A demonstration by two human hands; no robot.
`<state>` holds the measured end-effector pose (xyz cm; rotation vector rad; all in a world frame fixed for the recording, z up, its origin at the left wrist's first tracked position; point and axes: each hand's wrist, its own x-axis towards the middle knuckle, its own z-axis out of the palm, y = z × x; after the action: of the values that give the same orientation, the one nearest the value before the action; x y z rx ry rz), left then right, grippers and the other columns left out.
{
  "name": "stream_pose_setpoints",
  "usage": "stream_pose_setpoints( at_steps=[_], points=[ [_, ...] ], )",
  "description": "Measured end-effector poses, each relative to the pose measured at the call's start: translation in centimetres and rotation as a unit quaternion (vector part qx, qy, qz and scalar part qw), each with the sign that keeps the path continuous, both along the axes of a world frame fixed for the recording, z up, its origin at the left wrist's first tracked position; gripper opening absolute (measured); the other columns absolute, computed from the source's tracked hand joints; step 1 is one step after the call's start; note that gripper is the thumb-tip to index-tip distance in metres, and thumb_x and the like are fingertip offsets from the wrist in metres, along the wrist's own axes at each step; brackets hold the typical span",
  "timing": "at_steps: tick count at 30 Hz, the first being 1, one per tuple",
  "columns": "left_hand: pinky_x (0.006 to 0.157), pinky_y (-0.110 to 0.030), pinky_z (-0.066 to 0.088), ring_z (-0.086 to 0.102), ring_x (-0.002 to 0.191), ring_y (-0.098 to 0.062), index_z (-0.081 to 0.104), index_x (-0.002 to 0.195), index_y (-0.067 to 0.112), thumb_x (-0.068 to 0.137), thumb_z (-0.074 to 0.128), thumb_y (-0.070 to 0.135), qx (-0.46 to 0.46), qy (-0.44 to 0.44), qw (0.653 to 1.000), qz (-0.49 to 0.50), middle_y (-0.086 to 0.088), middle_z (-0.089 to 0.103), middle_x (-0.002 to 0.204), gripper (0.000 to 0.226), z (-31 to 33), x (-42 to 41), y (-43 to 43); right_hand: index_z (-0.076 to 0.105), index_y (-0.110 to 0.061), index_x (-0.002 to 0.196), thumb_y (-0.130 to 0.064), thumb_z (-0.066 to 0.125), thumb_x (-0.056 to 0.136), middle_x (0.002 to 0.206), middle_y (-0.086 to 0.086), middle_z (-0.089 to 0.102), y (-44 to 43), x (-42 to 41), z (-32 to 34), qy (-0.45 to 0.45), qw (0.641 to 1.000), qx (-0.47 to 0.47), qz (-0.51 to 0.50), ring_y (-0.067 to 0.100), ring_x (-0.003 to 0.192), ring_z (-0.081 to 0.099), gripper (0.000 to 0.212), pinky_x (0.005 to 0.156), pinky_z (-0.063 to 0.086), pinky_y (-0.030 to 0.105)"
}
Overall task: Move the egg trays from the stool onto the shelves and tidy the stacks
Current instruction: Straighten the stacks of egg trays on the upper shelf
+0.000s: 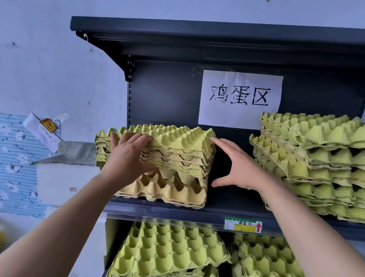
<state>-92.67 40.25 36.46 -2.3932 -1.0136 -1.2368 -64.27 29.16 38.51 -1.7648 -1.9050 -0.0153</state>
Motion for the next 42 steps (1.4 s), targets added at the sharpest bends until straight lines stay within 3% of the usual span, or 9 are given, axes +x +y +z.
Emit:
stream_pose_setpoints(
  at_steps=[9, 13, 16, 18, 21, 29, 34, 38, 42],
  points=[
    [0.103, -0.061, 0.028, 0.052, 0.108, -0.033, 0.059, 0.116, 0.007, 0.056, 0.087, 0.041, 0.018, -0.045, 0.998, -0.044, -0.005, 0.062, 0.111, 0.075, 3.3, -1.5, 0.7, -0.007, -0.058, 0.141, -0.035, 0.087, 0.06, 0.158, -0.011, 0.003, 2.3, -0.4, 2.7, -0.039, 0.996, 0.081, -0.021, 0.023, 0.145, 0.014, 0.125, 0.115, 0.021, 0.053],
    [0.095, -0.066, 0.037, 0.053, 0.104, -0.032, 0.057, 0.114, 0.009, 0.057, 0.071, 0.059, 0.025, -0.035, 0.995, -0.088, 0.001, 0.058, 0.107, 0.077, 3.7, -2.3, 0.8, -0.005, -0.061, 0.14, -0.006, 0.079, 0.063, 0.156, -0.02, -0.008, 1.6, -1.2, 4.5, -0.025, 0.996, 0.088, -0.02, 0.025, 0.145, 0.004, 0.126, 0.111, 0.027, 0.057],
    [0.094, -0.056, 0.043, 0.05, 0.102, -0.022, 0.057, 0.114, 0.007, 0.058, 0.071, 0.055, 0.003, -0.047, 0.992, -0.115, 0.008, 0.051, 0.108, 0.075, 3.0, -2.9, 0.8, 0.008, -0.052, 0.145, 0.005, 0.07, 0.067, 0.157, -0.017, -0.012, 0.6, -1.7, 5.3, -0.091, 0.992, 0.082, -0.027, 0.019, 0.145, -0.01, 0.115, 0.117, 0.005, 0.051],
    [0.095, -0.045, 0.041, 0.047, 0.103, -0.015, 0.057, 0.115, 0.005, 0.059, 0.072, 0.051, -0.005, -0.033, 0.992, -0.12, 0.003, 0.055, 0.11, 0.075, 2.2, -3.1, 1.0, 0.021, -0.036, 0.148, -0.003, 0.07, 0.071, 0.158, -0.011, -0.008, 0.2, -1.9, 5.3, -0.162, 0.983, 0.081, -0.023, 0.014, 0.145, -0.011, 0.097, 0.115, -0.007, 0.037],
    [0.107, -0.05, 0.032, 0.049, 0.119, -0.026, 0.057, 0.118, 0.002, 0.06, 0.071, 0.049, -0.018, -0.019, 0.993, -0.117, -0.011, 0.059, 0.123, 0.076, 1.2, -3.3, 1.3, 0.029, -0.028, 0.145, -0.033, 0.075, 0.072, 0.16, -0.008, 0.003, 0.6, -2.0, 4.4, -0.228, 0.968, 0.104, -0.012, 0.007, 0.145, -0.004, 0.087, 0.115, -0.011, 0.031],
    [0.106, -0.039, 0.036, 0.045, 0.129, -0.031, 0.054, 0.125, -0.002, 0.066, 0.083, 0.023, -0.056, -0.032, 0.989, -0.13, -0.015, 0.052, 0.135, 0.071, 0.6, -4.4, 2.4, 0.021, -0.038, 0.143, -0.059, 0.076, 0.056, 0.15, -0.018, 0.016, 0.4, -3.3, 2.9, -0.206, 0.975, 0.082, -0.025, 0.017, 0.141, 0.013, 0.105, 0.118, 0.011, 0.037],
    [0.107, -0.034, 0.029, 0.042, 0.133, -0.031, 0.052, 0.128, 0.0, 0.066, 0.085, 0.012, -0.059, -0.044, 0.989, -0.132, -0.015, 0.05, 0.138, 0.072, 0.3, -4.8, 4.0, 0.026, -0.041, 0.134, -0.059, 0.081, 0.053, 0.137, -0.013, 0.022, -0.2, -4.8, 2.9, -0.203, 0.974, 0.098, -0.029, 0.017, 0.134, 0.021, 0.099, 0.11, 0.029, 0.041],
    [0.11, -0.032, 0.027, 0.036, 0.137, -0.022, 0.044, 0.14, 0.014, 0.07, 0.082, 0.014, -0.074, -0.041, 0.988, -0.126, -0.001, 0.043, 0.147, 0.08, 0.2, -4.4, 5.5, 0.027, -0.04, 0.133, -0.057, 0.081, 0.055, 0.132, -0.01, 0.02, -0.1, -5.9, 2.4, -0.217, 0.97, 0.1, -0.05, 0.02, 0.132, 0.018, 0.097, 0.109, 0.026, 0.038],
    [0.106, -0.048, 0.039, 0.038, 0.134, -0.027, 0.036, 0.145, 0.025, 0.072, 0.083, 0.025, -0.119, 0.013, 0.991, -0.058, 0.01, 0.021, 0.157, 0.087, -1.4, -4.4, 6.9, 0.028, -0.037, 0.136, -0.055, 0.08, 0.06, 0.134, -0.007, 0.021, 0.6, -7.0, 0.7, -0.219, 0.972, 0.059, -0.064, 0.023, 0.132, 0.02, 0.094, 0.114, 0.011, 0.038]
  ],
)
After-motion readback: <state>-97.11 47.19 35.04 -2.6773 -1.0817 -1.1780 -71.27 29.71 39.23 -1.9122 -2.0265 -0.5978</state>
